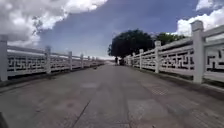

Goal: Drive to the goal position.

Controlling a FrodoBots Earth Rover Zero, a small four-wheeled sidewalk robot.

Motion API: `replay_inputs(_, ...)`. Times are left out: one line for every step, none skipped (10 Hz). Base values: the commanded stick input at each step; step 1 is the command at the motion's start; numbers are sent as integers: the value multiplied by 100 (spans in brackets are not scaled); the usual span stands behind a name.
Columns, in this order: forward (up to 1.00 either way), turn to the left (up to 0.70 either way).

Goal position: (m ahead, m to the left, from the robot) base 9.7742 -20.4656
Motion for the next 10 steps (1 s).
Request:
replay_inputs(70, 0)
replay_inputs(70, 0)
replay_inputs(70, 0)
replay_inputs(70, 0)
replay_inputs(70, 0)
replay_inputs(70, 0)
replay_inputs(70, 0)
replay_inputs(70, 0)
replay_inputs(70, 0)
replay_inputs(70, 0)
